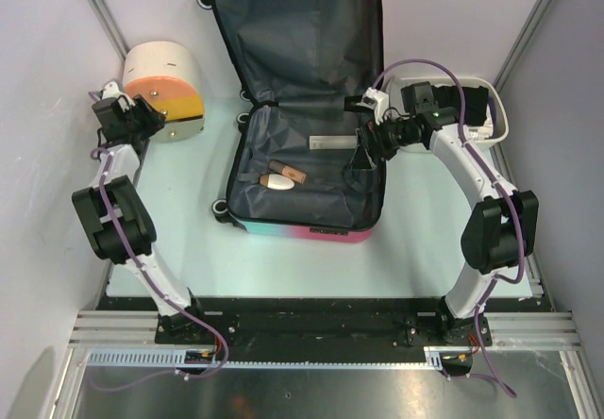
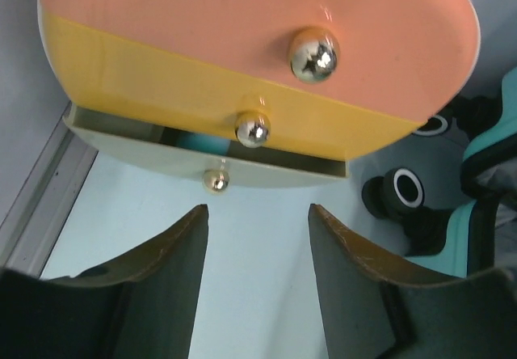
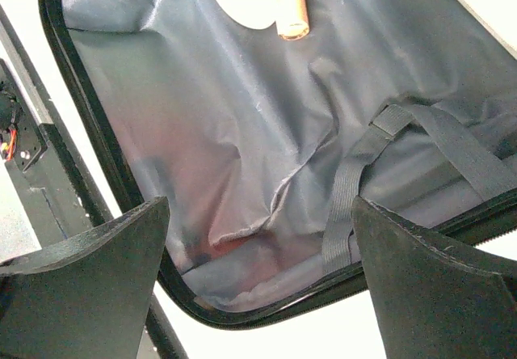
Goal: Open, take out, and arrange the luggage
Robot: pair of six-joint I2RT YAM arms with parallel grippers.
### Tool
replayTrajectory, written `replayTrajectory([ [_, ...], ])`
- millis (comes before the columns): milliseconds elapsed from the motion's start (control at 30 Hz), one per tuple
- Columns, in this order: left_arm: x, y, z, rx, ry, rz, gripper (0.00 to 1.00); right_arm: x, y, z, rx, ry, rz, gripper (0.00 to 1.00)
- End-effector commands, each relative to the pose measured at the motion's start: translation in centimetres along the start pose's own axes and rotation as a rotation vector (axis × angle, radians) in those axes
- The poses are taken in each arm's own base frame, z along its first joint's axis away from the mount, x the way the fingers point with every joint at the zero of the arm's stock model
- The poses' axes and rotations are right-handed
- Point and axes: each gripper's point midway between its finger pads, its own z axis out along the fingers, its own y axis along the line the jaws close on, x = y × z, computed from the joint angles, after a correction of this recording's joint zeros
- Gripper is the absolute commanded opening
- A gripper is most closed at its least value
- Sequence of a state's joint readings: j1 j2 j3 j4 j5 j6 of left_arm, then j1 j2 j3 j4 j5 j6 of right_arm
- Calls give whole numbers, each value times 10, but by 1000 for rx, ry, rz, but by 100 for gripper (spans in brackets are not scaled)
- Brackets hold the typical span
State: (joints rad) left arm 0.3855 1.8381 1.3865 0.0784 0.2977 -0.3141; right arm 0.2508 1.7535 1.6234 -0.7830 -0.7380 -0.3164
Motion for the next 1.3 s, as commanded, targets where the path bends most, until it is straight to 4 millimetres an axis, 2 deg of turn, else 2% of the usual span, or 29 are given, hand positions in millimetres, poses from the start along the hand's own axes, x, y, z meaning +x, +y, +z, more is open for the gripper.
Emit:
replayTrajectory([
  [0, -29, -15, 15, 51, -46, -41, 58, -10, 5, -19, 36, -29, -46, 100],
  [33, -28, -13, 20, 50, -43, -42, 58, -9, 4, -21, 41, -28, -46, 100],
  [67, -36, -15, 23, 56, -57, -38, 59, -9, 4, -21, 46, -24, -46, 100],
  [100, -29, -10, 32, 51, -42, -48, 59, -9, 3, -22, 50, -23, -45, 100],
  [167, -33, -11, 39, 62, -49, -52, 57, -10, 1, -23, 58, -20, -43, 100],
  [233, -24, -7, 50, 64, -27, -74, 56, -9, -1, -23, 64, -14, -40, 100],
  [433, -16, 1, 69, 60, -11, -97, 52, -14, -5, -24, 85, -16, -41, 100],
  [700, -18, 1, 79, 74, -17, -92, 50, -16, -10, -17, 98, -9, -41, 100],
  [800, -22, 1, 83, 81, -23, -90, 47, -17, -11, -15, 100, -9, -47, 100],
  [1000, -22, -4, 81, 96, -20, -94, 33, -22, -12, -13, 105, -9, -59, 100],
  [1033, -20, -5, 79, 98, -14, -95, 28, -20, -12, -12, 102, -5, -57, 100],
  [1100, -18, -5, 76, 98, -10, -97, 23, -21, -12, -11, 101, -6, -59, 100],
  [1267, -13, -11, 54, 100, -4, -95, 3, -21, -13, -11, 95, -5, -54, 100],
])
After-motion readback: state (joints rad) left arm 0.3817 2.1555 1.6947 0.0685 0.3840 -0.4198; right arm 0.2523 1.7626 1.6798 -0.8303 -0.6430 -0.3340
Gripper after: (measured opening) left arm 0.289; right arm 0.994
